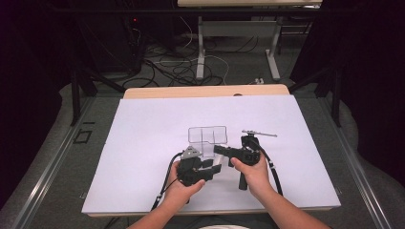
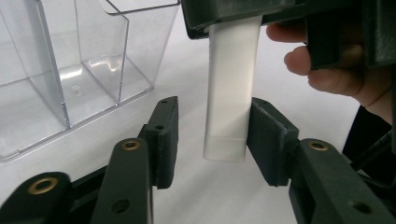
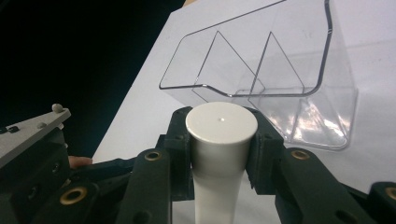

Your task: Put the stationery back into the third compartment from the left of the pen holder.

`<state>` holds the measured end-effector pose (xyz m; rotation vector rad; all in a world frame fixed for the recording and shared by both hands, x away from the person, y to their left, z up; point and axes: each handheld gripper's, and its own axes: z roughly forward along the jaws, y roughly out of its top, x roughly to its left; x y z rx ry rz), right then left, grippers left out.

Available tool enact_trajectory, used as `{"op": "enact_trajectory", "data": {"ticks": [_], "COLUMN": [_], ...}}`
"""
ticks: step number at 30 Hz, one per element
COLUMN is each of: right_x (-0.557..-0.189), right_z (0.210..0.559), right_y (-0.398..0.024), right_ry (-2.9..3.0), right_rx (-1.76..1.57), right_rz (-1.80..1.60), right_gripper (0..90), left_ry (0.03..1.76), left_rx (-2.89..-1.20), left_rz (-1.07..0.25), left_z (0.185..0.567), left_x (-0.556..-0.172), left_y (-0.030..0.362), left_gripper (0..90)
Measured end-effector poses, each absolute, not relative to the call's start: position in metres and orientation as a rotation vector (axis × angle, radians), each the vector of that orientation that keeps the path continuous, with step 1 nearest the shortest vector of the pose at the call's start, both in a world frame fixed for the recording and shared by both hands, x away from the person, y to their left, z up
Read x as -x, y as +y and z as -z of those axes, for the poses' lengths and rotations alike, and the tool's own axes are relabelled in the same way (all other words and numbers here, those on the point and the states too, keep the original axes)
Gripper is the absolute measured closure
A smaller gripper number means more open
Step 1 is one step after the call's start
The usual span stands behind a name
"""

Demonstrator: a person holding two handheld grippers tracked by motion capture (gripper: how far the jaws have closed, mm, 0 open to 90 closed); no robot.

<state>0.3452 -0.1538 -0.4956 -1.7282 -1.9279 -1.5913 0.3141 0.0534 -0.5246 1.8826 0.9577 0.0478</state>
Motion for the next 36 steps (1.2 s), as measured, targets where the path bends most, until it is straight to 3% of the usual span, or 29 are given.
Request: {"op": "enact_trajectory", "data": {"ticks": [10,26,36], "right_x": [-0.348,-0.353,-0.354], "right_z": [0.492,0.485,0.478], "right_y": [-0.162,-0.178,-0.181], "right_ry": [-1.931,-1.888,-1.974], "right_rx": [1.757,1.811,1.812], "right_rz": [1.627,1.695,1.764], "right_gripper": [66.4,66.4,66.4], "left_ry": [0.951,0.883,0.903], "left_rx": [-1.881,-1.994,-2.015], "left_rz": [-0.085,-0.185,-0.227], "left_z": [0.53,0.537,0.537], "left_x": [-0.319,-0.324,-0.324], "left_y": [0.058,0.064,0.066], "left_gripper": [42.3,33.6,32.6]}}
